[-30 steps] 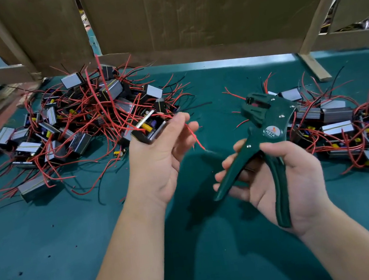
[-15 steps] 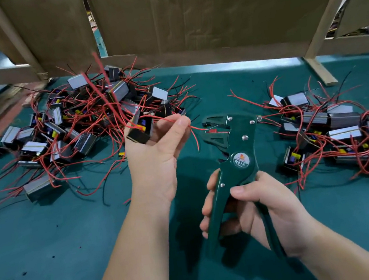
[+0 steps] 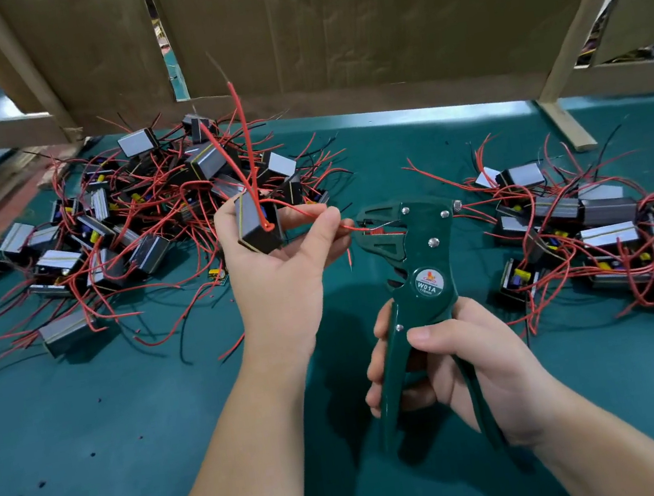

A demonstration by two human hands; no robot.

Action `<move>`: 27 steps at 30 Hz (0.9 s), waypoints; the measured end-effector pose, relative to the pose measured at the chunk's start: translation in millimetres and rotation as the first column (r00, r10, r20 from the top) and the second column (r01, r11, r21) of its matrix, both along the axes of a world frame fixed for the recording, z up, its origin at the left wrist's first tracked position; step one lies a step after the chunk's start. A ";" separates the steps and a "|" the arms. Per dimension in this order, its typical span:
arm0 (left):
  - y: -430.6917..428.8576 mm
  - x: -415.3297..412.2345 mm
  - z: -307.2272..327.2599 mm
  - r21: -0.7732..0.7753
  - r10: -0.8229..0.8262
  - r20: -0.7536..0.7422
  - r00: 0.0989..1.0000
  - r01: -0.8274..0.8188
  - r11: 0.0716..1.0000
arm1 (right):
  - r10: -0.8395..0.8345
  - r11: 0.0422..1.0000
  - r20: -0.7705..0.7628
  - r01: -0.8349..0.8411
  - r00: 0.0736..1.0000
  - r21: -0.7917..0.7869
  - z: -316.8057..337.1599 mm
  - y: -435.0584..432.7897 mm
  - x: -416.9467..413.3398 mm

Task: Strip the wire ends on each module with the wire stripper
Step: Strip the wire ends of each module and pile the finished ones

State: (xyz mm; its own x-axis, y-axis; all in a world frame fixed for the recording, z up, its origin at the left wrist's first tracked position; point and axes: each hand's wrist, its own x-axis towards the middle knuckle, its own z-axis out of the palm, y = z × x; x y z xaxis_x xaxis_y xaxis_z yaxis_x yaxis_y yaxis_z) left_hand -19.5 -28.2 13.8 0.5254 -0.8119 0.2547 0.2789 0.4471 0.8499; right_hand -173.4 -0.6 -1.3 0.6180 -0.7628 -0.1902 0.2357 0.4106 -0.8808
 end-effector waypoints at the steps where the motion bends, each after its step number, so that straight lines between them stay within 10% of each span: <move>1: 0.4 -0.1 0.1 -0.003 0.004 0.004 1.000 -0.004 1.000 | 0.004 1.000 0.005 -0.004 1.000 -0.002 0.1 0.1 -0.2; 27: 2.4 -3.5 1.9 -0.123 0.050 0.126 0.991 -0.035 0.992 | -0.016 1.000 0.016 0.016 1.000 -0.017 3.8 2.2 -0.9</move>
